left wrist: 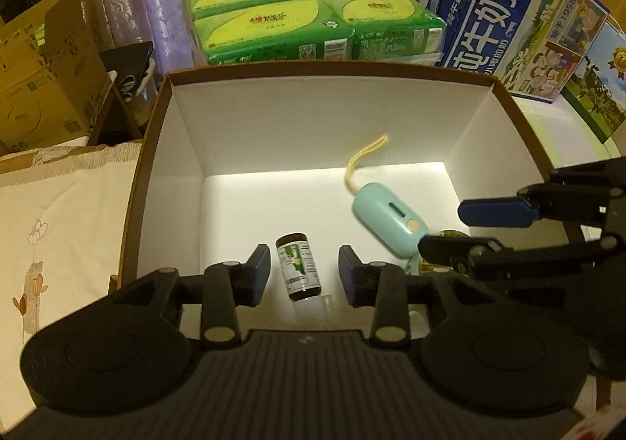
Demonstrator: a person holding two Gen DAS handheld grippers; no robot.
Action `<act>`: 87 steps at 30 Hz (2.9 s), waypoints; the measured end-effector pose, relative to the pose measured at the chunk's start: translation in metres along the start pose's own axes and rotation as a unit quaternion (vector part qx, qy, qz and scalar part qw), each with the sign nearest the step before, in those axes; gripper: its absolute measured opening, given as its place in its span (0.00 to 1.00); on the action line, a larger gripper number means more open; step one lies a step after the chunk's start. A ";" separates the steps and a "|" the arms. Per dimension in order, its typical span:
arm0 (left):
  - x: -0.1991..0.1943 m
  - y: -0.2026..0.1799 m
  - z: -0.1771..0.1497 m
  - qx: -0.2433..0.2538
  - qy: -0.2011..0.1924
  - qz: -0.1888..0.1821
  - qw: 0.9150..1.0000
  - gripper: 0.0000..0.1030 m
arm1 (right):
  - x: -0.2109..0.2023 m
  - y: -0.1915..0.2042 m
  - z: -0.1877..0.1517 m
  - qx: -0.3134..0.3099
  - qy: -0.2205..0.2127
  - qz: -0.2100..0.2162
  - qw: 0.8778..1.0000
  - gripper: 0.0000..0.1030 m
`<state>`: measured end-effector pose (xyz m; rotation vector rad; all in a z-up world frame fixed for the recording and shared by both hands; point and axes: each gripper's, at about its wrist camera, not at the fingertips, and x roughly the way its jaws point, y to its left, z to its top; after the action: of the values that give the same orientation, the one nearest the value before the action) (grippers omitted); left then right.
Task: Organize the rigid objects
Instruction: 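Open both tools to drop the bottle and fan into the box, then withdraw both tools from the box toward the remaining items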
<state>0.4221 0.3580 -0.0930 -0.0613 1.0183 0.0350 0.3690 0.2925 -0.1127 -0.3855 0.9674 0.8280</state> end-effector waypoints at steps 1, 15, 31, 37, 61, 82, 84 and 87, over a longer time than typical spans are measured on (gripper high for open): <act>-0.001 0.000 0.000 0.000 -0.001 0.000 1.000 0.33 | -0.002 0.001 -0.001 0.000 0.000 0.001 1.000 0.31; -0.043 0.000 -0.014 -0.010 -0.022 0.005 1.000 0.36 | -0.038 0.011 -0.019 0.014 -0.016 0.012 1.000 0.46; -0.135 -0.021 -0.057 -0.020 -0.085 0.008 0.996 0.61 | -0.134 0.017 -0.071 0.070 -0.096 0.047 0.992 0.59; -0.163 -0.034 -0.078 -0.020 -0.102 0.009 0.995 0.66 | -0.161 0.018 -0.097 0.075 -0.115 0.049 0.989 0.59; -0.211 -0.115 -0.151 -0.039 -0.087 0.002 0.995 0.70 | -0.234 -0.021 -0.191 0.112 -0.109 0.060 0.986 0.59; -0.199 -0.203 -0.183 -0.021 -0.035 -0.016 0.999 0.69 | -0.267 -0.065 -0.260 0.125 -0.069 0.069 0.987 0.59; -0.197 -0.209 -0.184 -0.019 -0.032 -0.017 0.999 0.69 | -0.269 -0.070 -0.265 0.128 -0.066 0.068 0.987 0.59; -0.195 -0.218 -0.186 -0.016 -0.026 -0.018 0.999 0.69 | -0.270 -0.077 -0.273 0.137 -0.059 0.066 0.987 0.59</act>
<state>0.1747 0.1276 -0.0170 -0.1085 0.9643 0.0202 0.1912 -0.0480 -0.0351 -0.0359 0.9880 0.8143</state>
